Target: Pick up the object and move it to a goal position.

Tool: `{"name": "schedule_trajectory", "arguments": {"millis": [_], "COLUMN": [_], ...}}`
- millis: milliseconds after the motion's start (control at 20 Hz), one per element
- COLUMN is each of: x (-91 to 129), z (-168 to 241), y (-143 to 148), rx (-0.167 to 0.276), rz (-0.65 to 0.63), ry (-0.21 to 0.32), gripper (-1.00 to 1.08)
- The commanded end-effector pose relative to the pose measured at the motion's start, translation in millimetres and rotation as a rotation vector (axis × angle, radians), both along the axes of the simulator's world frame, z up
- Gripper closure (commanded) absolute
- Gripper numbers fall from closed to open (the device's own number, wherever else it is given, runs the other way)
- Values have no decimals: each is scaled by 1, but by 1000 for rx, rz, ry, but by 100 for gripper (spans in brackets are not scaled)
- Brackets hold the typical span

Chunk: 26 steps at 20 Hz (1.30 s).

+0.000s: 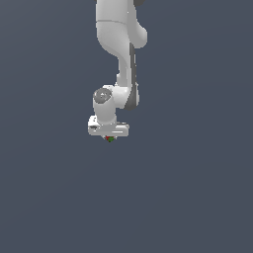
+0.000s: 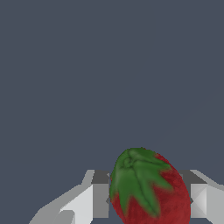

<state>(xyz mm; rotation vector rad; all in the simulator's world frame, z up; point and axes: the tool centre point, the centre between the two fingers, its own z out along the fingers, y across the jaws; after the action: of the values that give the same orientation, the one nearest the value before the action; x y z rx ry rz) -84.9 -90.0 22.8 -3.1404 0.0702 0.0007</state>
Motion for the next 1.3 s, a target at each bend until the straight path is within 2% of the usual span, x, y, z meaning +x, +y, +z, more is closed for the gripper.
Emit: {"name": "schedule_trajectory", "arguments": {"millis": [0,300,600,1250], "x": [0,1,4,18], "z": [-1,7,35,152], "y": [0,-2,-12,-53], "rx": [0,0,0,0], "rz": [0,0,0,0], "ry": [0,-1,-1,0], "gripper": [108,108,108,108]}}
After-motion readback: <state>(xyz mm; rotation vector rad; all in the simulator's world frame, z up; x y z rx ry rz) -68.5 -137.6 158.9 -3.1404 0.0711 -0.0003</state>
